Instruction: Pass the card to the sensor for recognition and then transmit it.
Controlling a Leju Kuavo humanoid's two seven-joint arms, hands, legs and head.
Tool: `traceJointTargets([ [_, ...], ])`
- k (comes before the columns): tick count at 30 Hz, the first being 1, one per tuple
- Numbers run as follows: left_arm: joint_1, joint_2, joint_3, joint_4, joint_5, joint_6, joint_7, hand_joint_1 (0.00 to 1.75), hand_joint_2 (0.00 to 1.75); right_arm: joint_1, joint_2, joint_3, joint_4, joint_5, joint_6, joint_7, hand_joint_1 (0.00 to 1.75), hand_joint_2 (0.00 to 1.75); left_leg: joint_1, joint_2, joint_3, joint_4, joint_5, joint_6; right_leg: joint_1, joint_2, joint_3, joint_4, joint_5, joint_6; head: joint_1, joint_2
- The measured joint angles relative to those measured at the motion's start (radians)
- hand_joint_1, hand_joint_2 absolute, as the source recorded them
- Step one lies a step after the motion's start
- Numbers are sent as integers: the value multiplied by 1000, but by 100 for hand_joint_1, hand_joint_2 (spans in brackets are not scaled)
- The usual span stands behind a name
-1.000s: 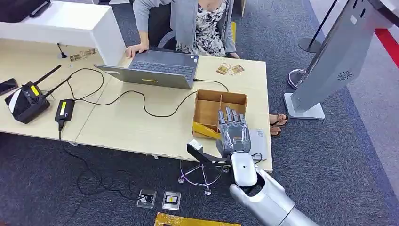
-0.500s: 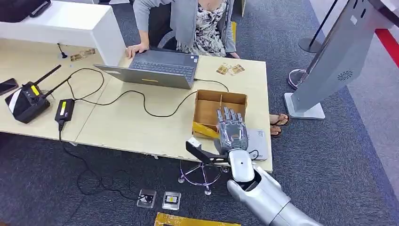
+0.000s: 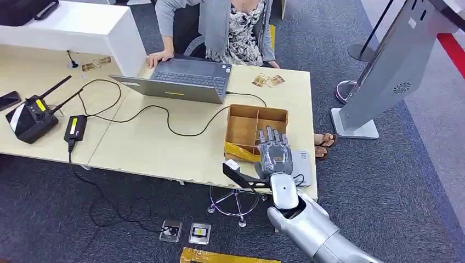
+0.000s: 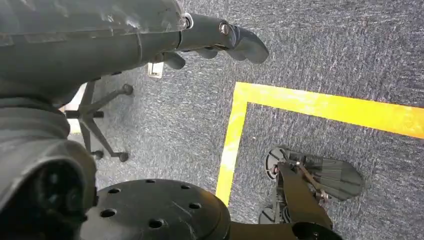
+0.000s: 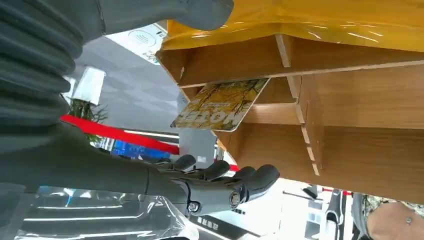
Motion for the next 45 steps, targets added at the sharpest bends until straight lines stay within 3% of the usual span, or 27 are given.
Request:
traceJointTargets([
  [16, 0, 0, 0, 0, -2, 0, 0, 0, 0, -23, 0, 0, 43, 23, -31, 10, 0, 175, 0, 0, 0, 0, 0, 0, 0, 0, 0, 0, 0, 0, 0, 0],
  [28, 0, 0, 0, 0, -1, 8, 1, 0, 0, -47, 8, -3, 114, 32, -45, -19, 0, 175, 0, 0, 0, 0, 0, 0, 0, 0, 0, 0, 0, 0, 0, 0],
  [29, 0, 0, 0, 0, 0, 8, 1, 0, 0, -48, 9, -4, 119, 34, -44, -20, 52, 175, 0, 0, 0, 0, 0, 0, 0, 0, 0, 0, 0, 0, 0, 0],
  [30, 0, 0, 0, 0, 0, 8, 1, 0, 0, -48, 9, -4, 123, 34, -44, -21, 52, 175, 0, 0, 0, 0, 0, 0, 0, 0, 0, 0, 0, 0, 0, 0],
  [31, 0, 0, 0, 0, 0, 9, 2, 0, 0, -48, 10, -4, 128, 34, -43, -21, 175, 175, 0, 0, 0, 0, 0, 0, 0, 0, 0, 0, 0, 0, 0, 0],
  [45, 1, -5, 0, 0, 10, 24, 18, 0, 0, -76, 32, -8, 188, 24, -22, -45, 175, 175, 0, 0, 1, 0, 0, 0, 0, 0, 0, 0, 0, 0, 0, 0],
])
